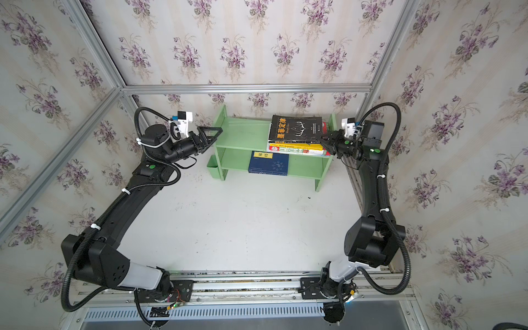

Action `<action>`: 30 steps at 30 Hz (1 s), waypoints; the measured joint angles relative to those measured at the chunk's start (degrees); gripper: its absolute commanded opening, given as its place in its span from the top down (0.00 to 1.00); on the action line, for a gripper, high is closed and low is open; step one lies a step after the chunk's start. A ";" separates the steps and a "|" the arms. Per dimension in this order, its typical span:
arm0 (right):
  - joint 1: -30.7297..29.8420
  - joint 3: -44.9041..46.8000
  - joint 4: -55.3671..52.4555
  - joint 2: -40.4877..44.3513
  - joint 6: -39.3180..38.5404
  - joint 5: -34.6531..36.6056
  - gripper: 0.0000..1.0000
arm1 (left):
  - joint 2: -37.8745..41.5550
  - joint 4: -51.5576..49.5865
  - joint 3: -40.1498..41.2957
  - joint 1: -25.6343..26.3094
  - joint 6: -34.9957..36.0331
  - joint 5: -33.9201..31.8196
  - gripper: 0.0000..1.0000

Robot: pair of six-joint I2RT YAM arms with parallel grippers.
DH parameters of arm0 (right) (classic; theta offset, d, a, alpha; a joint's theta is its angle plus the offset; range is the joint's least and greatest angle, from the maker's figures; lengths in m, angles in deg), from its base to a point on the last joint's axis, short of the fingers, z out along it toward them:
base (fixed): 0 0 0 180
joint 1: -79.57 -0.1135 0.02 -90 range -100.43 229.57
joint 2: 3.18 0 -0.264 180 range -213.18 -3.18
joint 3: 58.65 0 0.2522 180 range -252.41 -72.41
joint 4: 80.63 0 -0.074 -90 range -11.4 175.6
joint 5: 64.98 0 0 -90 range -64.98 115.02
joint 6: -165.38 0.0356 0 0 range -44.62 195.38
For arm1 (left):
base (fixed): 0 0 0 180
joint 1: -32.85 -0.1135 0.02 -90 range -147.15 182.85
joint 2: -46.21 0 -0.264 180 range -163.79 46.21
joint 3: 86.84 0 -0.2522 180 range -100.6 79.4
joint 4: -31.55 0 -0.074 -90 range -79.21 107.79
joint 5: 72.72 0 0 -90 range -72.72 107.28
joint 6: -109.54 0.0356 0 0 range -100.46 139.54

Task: Stacking books/files
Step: Place the book on the bookshelf.

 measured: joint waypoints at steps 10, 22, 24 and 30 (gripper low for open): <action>-0.09 -2.14 -2.54 -1.27 -1.22 0.28 0.81 | 0.02 -0.68 0.00 -0.02 0.04 -0.26 0.01; 0.22 -2.56 -3.32 -1.44 -1.84 -0.15 0.79 | -0.04 -1.46 -0.74 -0.22 0.39 -0.68 0.01; 0.42 -2.89 -3.45 -1.57 -1.86 -0.13 0.79 | -0.02 -1.53 -0.46 -0.22 0.42 -1.09 0.01; 0.70 -4.46 -4.96 -2.34 -2.56 -0.59 0.79 | 0.20 -1.90 -0.33 -0.46 0.61 -1.27 0.01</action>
